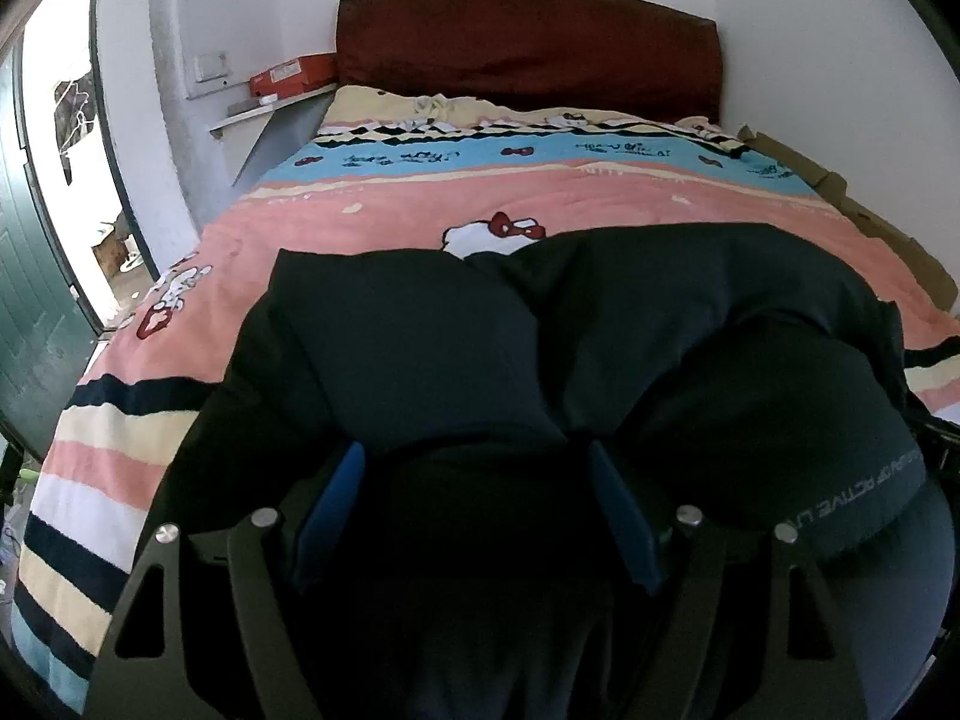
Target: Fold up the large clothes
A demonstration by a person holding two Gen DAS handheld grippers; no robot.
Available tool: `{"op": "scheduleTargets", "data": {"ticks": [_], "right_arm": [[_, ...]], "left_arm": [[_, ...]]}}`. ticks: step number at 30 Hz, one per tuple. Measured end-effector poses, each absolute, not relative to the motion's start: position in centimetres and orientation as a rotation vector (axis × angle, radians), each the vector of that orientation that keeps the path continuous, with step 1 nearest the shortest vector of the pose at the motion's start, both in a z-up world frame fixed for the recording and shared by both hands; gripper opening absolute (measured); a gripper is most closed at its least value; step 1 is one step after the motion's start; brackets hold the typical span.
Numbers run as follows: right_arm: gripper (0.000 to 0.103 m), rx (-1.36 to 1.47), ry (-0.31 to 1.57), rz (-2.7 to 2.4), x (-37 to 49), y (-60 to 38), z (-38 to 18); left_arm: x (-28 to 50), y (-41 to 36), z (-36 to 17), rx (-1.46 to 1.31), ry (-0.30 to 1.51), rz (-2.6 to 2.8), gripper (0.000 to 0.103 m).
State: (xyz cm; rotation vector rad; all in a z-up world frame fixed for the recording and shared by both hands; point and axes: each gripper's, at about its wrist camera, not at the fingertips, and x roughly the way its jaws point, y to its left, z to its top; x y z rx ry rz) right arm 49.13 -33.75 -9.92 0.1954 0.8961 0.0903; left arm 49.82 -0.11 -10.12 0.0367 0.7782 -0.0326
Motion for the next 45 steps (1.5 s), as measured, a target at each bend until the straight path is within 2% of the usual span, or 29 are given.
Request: {"op": "scheduleTargets", "data": {"ticks": [10,17,26,35,45], "right_arm": [[0.096,0.180,0.895,0.070,48.6,-33.5,-9.9],[0.096,0.141,0.863,0.028,46.6,-32.6,-6.7],[0.096,0.117,0.793,0.101,41.7,-29.9,-2.5],[0.096,0.093,0.780,0.139,39.7,-27.9,-2.3],[0.099,0.154,0.813,0.129,40.2,-29.5,-6.0]], "left_arm": [[48.6,-0.3,-9.5,0.058,0.757,-0.012,0.076],[45.0,-0.1,-6.5,0.134,0.698,-0.016,0.076],[41.1,2.6,-4.2,0.099,0.663,0.002,0.076],[40.3,4.2,-5.9,0.082,0.681,0.018,0.076],[40.1,5.1,-9.6,0.085,0.702,0.026,0.076]]}}
